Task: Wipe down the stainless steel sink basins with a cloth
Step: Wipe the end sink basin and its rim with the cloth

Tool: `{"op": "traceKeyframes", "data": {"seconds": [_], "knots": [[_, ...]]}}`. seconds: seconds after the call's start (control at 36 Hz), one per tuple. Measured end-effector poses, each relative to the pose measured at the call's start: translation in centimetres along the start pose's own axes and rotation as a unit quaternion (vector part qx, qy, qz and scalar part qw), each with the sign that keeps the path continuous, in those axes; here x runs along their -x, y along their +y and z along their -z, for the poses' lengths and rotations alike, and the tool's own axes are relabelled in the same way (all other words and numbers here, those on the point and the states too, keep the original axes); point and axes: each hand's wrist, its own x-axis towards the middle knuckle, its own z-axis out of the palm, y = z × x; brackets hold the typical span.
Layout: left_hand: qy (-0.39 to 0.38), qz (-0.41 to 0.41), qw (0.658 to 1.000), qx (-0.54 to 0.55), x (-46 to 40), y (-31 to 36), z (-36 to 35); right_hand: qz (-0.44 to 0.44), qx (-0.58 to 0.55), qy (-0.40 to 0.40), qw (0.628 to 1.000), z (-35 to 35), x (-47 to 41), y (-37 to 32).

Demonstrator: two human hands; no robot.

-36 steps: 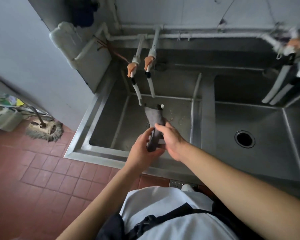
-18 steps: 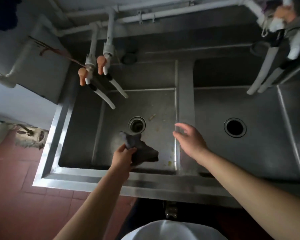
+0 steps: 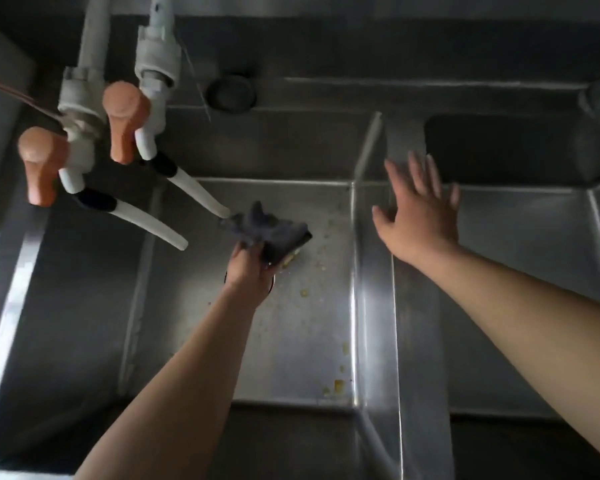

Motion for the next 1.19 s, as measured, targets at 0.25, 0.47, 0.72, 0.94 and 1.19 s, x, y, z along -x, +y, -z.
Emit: {"op": "traceKeyframes", "data": {"seconds": [0.25,0.47,0.72,0.94,1.19], "knots": [[0.023,0.01,0.851,-0.525,-1.9,-4.7,0.8,-0.016,-0.062,0.064,0.996,-1.5,-0.6,-0.2],[-0.011,-0.229,0.592,-0.773,-10.9,-1.1,-1.6,-0.019,-0.076,0.061,0.995,-1.6,-0.8,-0.1],[0.003,-0.191,0.448,-0.873,-17.4,-3.7,-0.1,-0.005,-0.091,0.112,0.99,-2.5,-1.0,0.2],[0.015,-0.173,0.493,-0.852,-6.3,-12.5,6.6,-0.004,-0.084,0.108,0.991,-2.5,-0.9,0.2],[0.018,-0.109,0.494,-0.863,-1.9,-15.9,9.0,-0.003,-0.077,0.104,0.992,-2.7,-0.9,0.1]]}}
